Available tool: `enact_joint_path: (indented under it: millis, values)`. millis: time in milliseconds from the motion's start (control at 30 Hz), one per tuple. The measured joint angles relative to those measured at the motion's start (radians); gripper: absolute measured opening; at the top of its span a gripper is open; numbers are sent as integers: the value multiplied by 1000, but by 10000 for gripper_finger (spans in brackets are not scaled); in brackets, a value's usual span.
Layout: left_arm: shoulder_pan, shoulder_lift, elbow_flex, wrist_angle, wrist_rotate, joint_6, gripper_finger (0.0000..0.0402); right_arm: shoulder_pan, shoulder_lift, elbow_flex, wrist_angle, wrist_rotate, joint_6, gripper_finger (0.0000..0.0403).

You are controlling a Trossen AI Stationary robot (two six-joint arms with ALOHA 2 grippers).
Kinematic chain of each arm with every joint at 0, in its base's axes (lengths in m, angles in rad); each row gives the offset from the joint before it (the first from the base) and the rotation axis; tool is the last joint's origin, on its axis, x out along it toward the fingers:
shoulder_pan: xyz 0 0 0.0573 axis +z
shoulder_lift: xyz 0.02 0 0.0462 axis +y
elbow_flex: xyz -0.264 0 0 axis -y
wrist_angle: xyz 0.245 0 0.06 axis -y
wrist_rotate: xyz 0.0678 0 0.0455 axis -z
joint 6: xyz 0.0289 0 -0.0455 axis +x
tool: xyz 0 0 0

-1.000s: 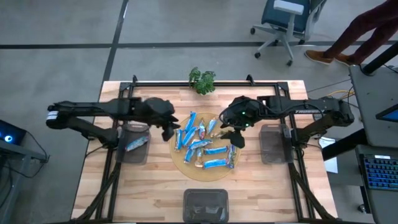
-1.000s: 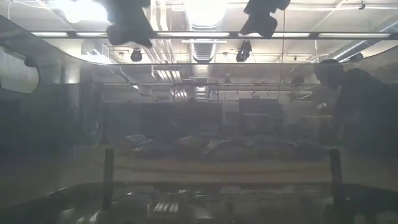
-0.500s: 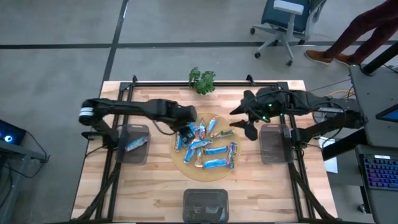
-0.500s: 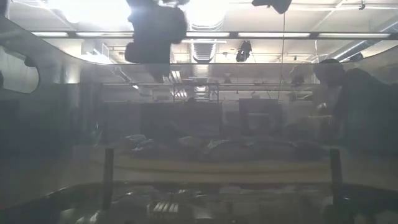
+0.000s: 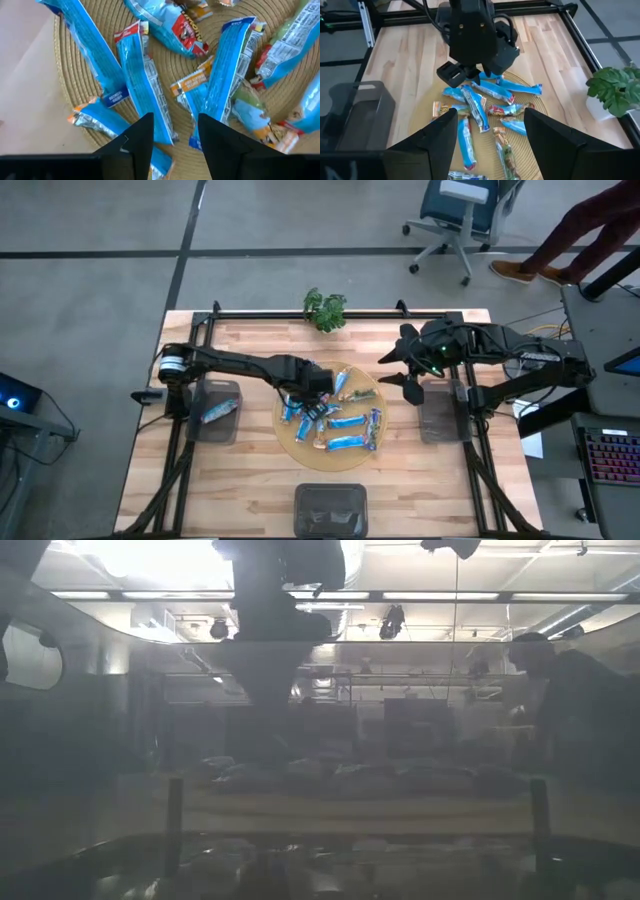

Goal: Pick and place Granola Bars by type
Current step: Put the red granola bar into the top left bin

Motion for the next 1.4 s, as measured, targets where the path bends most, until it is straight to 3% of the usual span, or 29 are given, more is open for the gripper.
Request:
enact_joint_path:
  millis: [567, 800, 1400]
  values:
    - [24, 3, -129, 140, -17, -114, 137, 0, -22, 0, 0, 22, -9, 219]
    - [38, 3, -158, 228, 31, -156, 138, 0, -22, 0, 1, 21, -9, 219]
    - [41, 3, -197, 210, 51, -184, 138, 0, -21, 0, 2, 21, -9, 219]
